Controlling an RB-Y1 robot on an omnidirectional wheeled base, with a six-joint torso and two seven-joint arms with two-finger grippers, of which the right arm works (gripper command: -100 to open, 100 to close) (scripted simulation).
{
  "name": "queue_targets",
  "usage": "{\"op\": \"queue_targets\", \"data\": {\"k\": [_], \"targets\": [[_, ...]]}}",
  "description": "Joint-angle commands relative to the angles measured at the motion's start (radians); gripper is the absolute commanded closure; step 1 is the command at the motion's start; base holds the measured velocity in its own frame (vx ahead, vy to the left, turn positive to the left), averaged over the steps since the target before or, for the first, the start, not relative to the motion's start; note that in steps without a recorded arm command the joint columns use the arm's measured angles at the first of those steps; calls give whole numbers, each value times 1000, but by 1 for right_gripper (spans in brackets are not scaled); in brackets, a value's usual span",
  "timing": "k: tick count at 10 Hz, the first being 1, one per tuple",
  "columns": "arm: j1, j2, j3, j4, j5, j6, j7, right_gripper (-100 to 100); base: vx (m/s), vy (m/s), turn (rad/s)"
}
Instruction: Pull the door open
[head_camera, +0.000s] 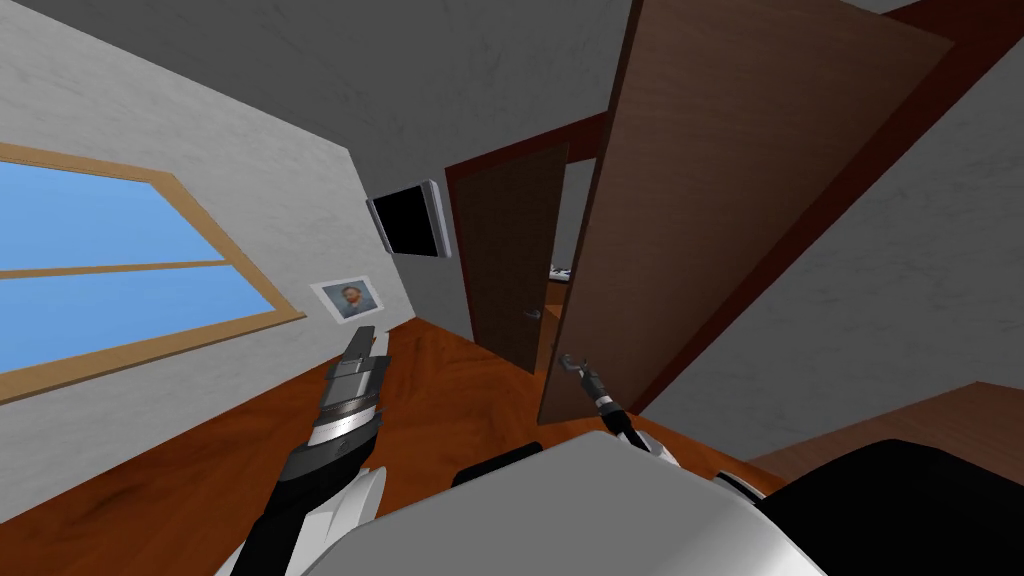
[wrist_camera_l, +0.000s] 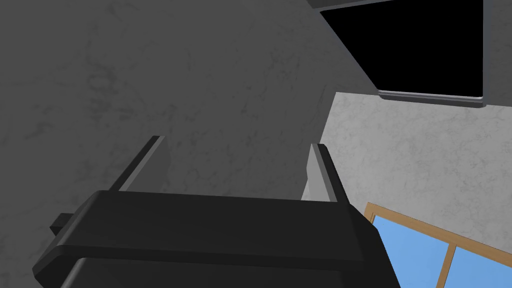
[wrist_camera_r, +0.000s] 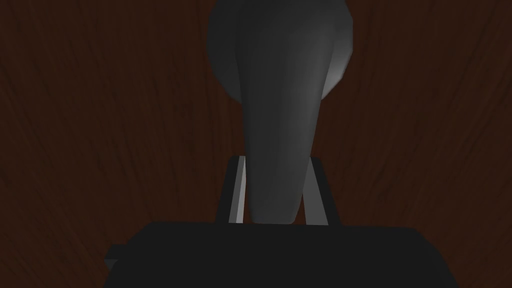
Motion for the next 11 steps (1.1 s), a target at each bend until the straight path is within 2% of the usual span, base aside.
{"op": "queue_targets", "data": {"k": [1,3,5,6,7,9,11], "targets": [[23,-3,25,-4,10,-29,-17,100,-180,-35,104],[48,-19,50,-5,18,-69,-40,100,-220,-72,168],[61,-27,63,-6,22,-89,-53,100,-209,-45,78],[51,-31,50,3,16,-77,-46,100,-96,-26,-6],[70,-39,61,13,17,-108,-57,100,-153,-33,188],[87,-47,73,23,17,-143,-67,100,-251,-80,231],[97,-51,79,28,18,-163,-72,100,-147,-59,112]]}}
